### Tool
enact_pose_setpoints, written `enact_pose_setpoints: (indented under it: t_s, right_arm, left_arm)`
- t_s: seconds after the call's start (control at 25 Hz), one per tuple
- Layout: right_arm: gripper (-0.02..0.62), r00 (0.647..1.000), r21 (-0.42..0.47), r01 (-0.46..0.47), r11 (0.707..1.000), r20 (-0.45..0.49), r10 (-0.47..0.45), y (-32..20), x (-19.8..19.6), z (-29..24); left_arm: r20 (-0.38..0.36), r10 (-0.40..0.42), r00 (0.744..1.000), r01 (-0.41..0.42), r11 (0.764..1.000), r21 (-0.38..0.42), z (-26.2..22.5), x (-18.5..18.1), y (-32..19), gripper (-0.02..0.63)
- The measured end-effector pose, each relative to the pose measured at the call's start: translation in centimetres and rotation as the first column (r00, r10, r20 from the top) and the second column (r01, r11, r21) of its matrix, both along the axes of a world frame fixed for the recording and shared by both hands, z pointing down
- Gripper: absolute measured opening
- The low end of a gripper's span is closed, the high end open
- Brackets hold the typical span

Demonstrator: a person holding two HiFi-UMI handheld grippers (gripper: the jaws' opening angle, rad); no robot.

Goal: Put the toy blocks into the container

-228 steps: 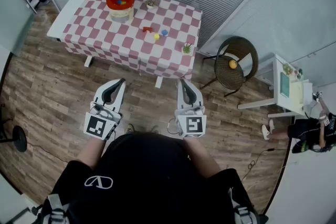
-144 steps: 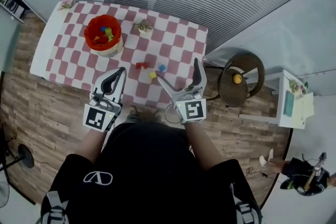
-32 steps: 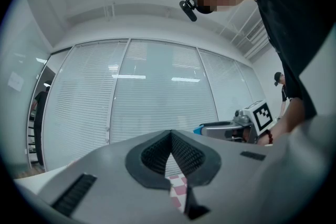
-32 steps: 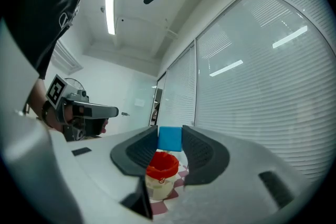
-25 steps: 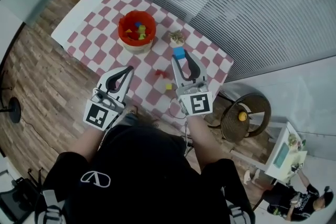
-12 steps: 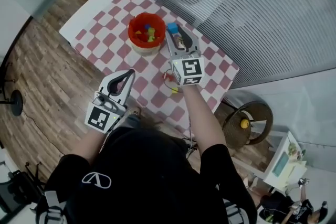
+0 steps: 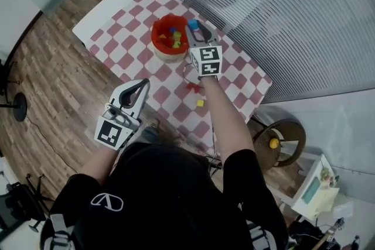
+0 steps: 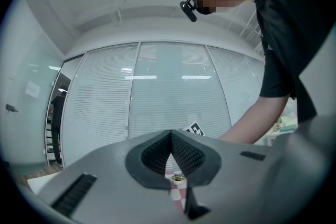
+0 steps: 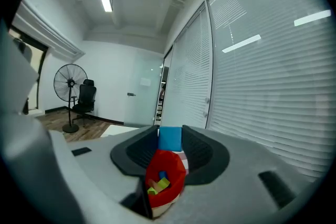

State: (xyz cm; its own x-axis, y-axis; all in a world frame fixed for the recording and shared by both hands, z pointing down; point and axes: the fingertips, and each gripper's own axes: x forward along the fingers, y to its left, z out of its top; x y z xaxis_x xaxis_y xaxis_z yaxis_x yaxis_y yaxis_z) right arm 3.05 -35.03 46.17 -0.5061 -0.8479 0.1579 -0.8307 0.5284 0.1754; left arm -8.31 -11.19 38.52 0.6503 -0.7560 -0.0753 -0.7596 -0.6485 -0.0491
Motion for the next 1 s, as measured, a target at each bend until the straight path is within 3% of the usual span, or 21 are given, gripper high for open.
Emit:
enact_pose_setpoints:
  t_s: [0.24,0.64,1.0]
  right_arm:
    - [0.144,0.999,-0.045,0.034,0.998,-0.025,-0.035,-0.6,-1.8,1.9]
    - [0.144,0.986,-0.254,0.064,0.965,-0.130,-0.100,-1.9,-4.1,9.1]
    - [0.170,0.986,-0.267,0.048,0.963,-0.141,-0.088,-2.2,-4.6,9.9]
  left_arm:
    - [0.004,-0.017,1.000,0.017,1.000,-0.003,0.3,-0.9,-0.1,0.006]
    - [0.016,-0.046,0.999,0.046,0.999,-0.025,0.8,-2.1,0.3,0.006]
    - [0.013,-0.059,0.998,0.060,0.998,-0.030,1.0,-2.8,0.4,0.006]
